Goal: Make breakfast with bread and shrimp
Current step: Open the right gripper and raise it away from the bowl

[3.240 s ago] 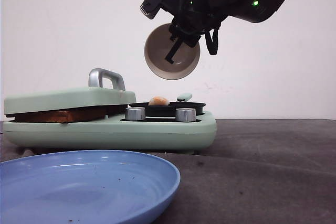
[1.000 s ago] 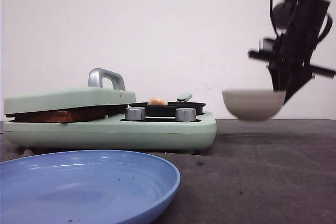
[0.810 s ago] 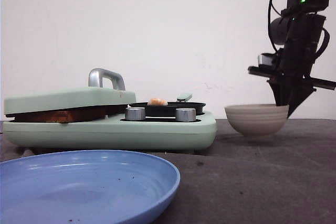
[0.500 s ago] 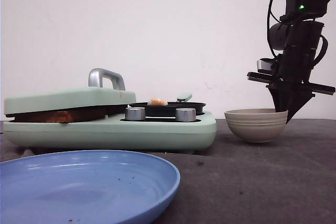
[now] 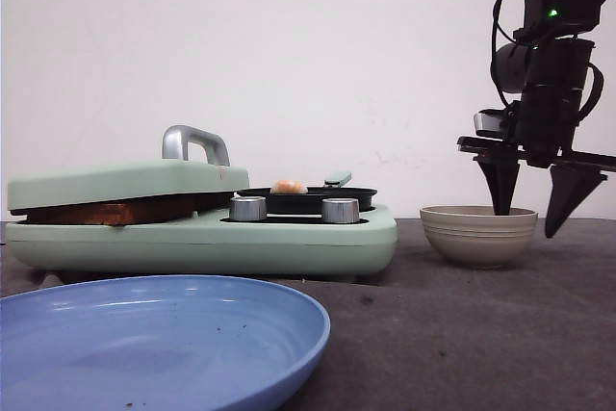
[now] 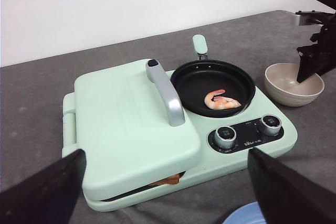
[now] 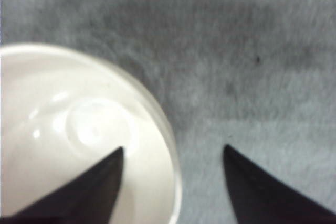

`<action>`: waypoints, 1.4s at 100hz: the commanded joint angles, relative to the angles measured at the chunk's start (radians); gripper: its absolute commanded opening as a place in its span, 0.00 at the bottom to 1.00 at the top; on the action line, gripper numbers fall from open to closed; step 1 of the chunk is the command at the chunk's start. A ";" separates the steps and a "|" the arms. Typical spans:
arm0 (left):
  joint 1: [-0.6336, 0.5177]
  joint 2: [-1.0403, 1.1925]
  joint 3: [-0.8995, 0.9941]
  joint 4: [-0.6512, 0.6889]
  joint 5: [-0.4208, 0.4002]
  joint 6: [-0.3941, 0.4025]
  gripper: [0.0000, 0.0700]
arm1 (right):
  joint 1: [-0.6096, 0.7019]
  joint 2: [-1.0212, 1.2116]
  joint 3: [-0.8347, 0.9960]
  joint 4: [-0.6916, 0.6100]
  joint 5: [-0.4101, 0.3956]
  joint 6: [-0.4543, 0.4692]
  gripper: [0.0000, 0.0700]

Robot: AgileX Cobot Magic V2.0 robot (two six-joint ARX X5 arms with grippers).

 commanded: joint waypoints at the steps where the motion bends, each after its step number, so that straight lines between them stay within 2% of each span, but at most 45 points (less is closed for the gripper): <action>1: 0.000 0.006 0.005 0.011 0.005 0.013 0.78 | -0.001 -0.012 0.018 -0.008 -0.003 -0.032 0.59; 21: 0.000 0.006 0.005 0.011 0.005 0.012 0.78 | -0.001 -0.153 0.018 0.000 -0.005 -0.066 0.59; 32: 0.000 0.005 0.005 0.010 0.005 0.005 0.78 | -0.001 -0.251 0.018 0.023 -0.033 -0.068 0.59; 65: 0.000 0.005 0.005 0.010 0.005 -0.007 0.77 | 0.002 -0.512 0.018 0.102 -0.179 -0.069 0.58; 68: 0.000 0.005 0.005 0.010 0.005 -0.007 0.74 | 0.003 -0.528 0.018 0.102 -0.190 -0.069 0.56; 73: 0.000 0.005 0.005 0.010 0.005 -0.007 0.63 | 0.008 -0.552 0.018 0.104 -0.212 -0.069 0.48; 80: 0.000 0.005 0.005 0.011 0.005 -0.016 0.40 | 0.021 -0.582 0.018 0.109 -0.235 -0.070 0.29; 88: 0.000 0.005 0.005 0.011 0.005 -0.028 0.11 | 0.041 -0.612 0.018 0.114 -0.248 -0.084 0.01; 91: 0.000 0.005 0.005 0.010 0.005 -0.029 0.01 | 0.050 -0.624 0.018 0.115 -0.255 -0.091 0.00; 112: 0.000 0.005 0.005 -0.011 0.005 -0.035 0.00 | 0.136 -0.700 0.014 0.153 -0.255 -0.104 0.00; 124: 0.000 0.005 0.003 -0.033 0.006 -0.066 0.00 | 0.224 -0.785 -0.043 0.258 -0.249 -0.105 0.00; 131: 0.000 -0.004 -0.002 -0.011 0.006 -0.085 0.00 | 0.287 -0.850 -0.122 0.351 -0.215 -0.108 0.00; 140: 0.000 -0.025 -0.025 0.066 0.006 -0.132 0.00 | 0.371 -0.944 -0.266 0.472 -0.133 -0.123 0.00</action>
